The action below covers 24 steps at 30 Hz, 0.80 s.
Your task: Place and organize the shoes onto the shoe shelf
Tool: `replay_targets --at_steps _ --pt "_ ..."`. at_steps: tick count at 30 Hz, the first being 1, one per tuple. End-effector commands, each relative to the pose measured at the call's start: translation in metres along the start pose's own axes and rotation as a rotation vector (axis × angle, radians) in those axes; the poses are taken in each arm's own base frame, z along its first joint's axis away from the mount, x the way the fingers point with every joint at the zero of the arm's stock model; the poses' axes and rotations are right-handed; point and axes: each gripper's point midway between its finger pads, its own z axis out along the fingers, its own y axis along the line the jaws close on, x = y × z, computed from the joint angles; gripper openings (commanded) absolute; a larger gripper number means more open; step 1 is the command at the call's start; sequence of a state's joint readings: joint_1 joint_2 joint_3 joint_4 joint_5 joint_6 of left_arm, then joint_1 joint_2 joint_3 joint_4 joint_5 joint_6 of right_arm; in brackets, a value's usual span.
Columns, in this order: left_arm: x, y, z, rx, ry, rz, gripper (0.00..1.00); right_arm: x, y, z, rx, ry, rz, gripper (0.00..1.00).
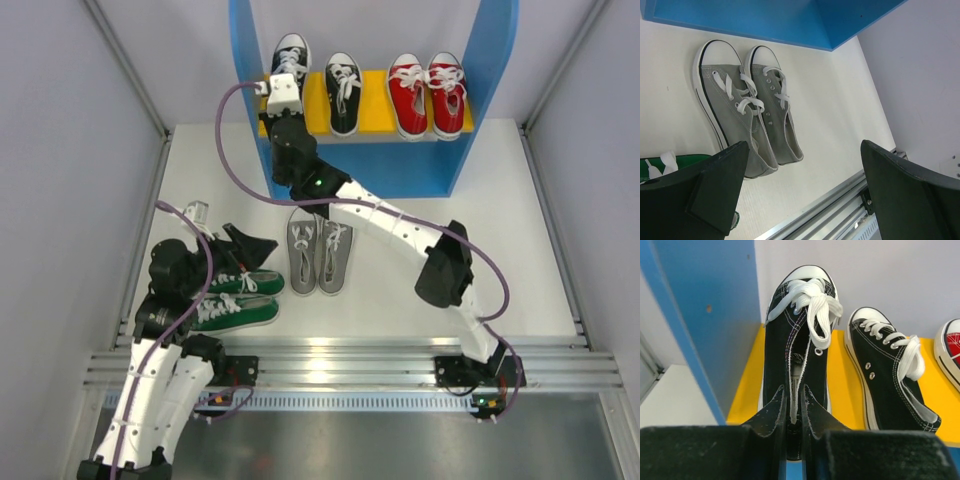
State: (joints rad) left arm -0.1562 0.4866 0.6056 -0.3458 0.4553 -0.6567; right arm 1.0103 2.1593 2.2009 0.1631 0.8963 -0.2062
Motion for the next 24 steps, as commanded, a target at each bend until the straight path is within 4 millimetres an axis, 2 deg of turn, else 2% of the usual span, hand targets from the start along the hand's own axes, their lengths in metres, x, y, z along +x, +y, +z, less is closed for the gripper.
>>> replay_targets --at_steps 1,14,24 --pt "-0.002 -0.005 0.000 0.028 -0.010 0.005 0.99 -0.054 -0.034 0.014 0.065 -0.104 0.161 0.00" --pt "-0.004 -0.005 0.000 0.023 -0.013 0.011 0.99 -0.018 -0.043 0.036 0.040 -0.036 0.142 0.00" --pt "-0.004 -0.004 0.001 0.022 -0.012 0.015 0.99 -0.023 -0.031 0.034 -0.058 -0.065 0.126 0.00"
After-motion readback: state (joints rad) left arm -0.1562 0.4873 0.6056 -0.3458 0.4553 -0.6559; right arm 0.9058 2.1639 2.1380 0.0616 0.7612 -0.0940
